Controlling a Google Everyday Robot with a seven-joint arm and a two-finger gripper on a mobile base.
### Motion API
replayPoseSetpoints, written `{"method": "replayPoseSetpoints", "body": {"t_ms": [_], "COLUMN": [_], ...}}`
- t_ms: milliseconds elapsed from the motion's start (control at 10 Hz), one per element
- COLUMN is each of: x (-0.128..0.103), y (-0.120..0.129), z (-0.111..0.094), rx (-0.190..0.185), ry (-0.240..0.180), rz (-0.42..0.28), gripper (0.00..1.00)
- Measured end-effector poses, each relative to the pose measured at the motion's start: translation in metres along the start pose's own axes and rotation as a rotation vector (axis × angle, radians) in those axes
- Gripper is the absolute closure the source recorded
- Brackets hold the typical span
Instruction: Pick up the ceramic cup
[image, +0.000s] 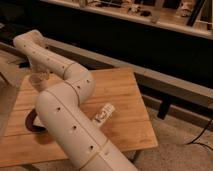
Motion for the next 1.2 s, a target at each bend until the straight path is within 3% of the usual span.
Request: {"method": "replayPoseSetpoints", "body": {"t_ms": [400,900,1200], "x": [0.0,0.014,0.025], "y": [0.002,0.015,0.011], "z": [-0.005,-0.054,-0.085], "rx": [-0.01,-0.07,-0.084], "ry": [0.007,0.035,0.05], "rz": [-0.006,-0.063,-0.05], "gripper": [1.0,1.0,1.0]}}
